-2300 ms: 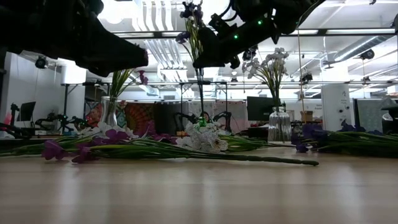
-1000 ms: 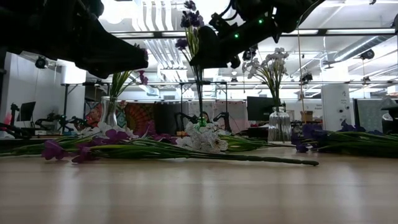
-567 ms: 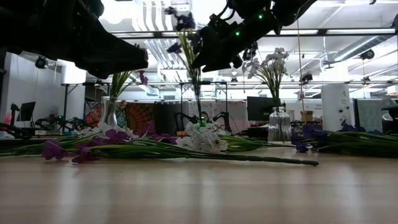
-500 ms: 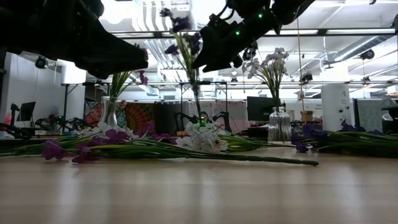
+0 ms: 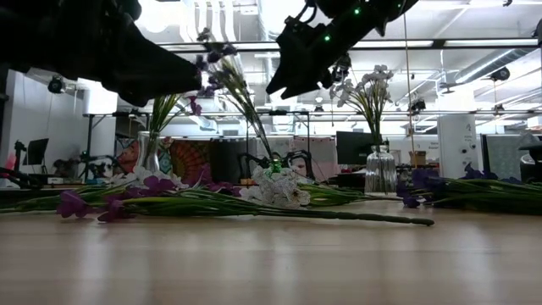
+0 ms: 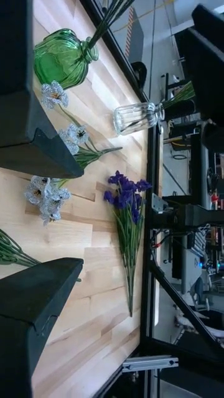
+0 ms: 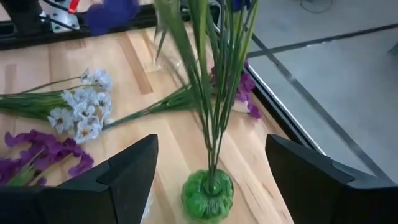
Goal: Sort flowers into vase by color
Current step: Put the left white flowers into the right transparent flower vase
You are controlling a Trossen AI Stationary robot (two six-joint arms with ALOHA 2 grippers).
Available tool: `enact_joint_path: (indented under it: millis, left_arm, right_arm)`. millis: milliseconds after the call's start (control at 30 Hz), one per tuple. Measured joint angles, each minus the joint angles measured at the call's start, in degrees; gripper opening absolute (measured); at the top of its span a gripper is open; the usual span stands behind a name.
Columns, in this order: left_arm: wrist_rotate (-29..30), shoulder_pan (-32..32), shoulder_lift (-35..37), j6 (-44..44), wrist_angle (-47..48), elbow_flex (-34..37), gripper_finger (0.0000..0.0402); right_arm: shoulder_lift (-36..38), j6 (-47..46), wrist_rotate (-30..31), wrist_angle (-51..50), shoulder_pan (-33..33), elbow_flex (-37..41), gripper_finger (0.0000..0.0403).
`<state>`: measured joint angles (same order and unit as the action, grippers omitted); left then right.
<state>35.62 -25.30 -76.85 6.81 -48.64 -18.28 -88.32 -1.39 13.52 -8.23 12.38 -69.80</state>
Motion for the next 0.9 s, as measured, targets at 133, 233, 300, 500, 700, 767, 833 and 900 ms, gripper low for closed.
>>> enact_joint_path:
  millis: [133,233,300,500,700,767,833,900]
  left_arm:
    - [-0.1,-0.7,1.8,1.2,0.8,0.0,0.0203]
    - [-0.2,-2.3,4.6,3.0,5.4,0.0,0.0203]
    - [-0.3,-3.5,7.5,5.7,11.2,-0.6,0.0203]
    - [-0.9,-6.0,15.6,22.1,43.6,-8.6,0.0203]
    - [-7.6,-6.8,14.0,44.9,81.0,-20.7,0.0203]
    - [-10.5,-7.1,12.3,50.1,88.9,-23.4,0.0203]
    - [-13.4,-7.5,10.2,53.4,94.7,-25.6,0.0203]
    - [-16.0,-8.1,8.2,55.3,98.2,-27.2,0.0203]
  right_arm:
    - [2.3,-1.4,0.0,-4.5,-0.7,0.0,0.0289]
    - [5.2,-3.0,0.0,-10.0,-2.0,0.0,0.0292]
    - [7.3,-3.9,-0.1,-14.2,-3.4,-0.1,0.0293]
    - [11.8,-4.8,-0.2,-25.1,-8.7,0.8,0.0295]
    - [13.2,-9.8,-0.3,-29.6,-14.0,3.6,0.0290]
    - [13.2,-11.2,-0.3,-29.8,-15.6,4.7,0.0287]
    - [13.2,-12.0,-0.2,-29.7,-16.9,5.7,0.0285]
    - [13.2,-12.5,-0.2,-29.7,-17.9,6.3,0.0283]
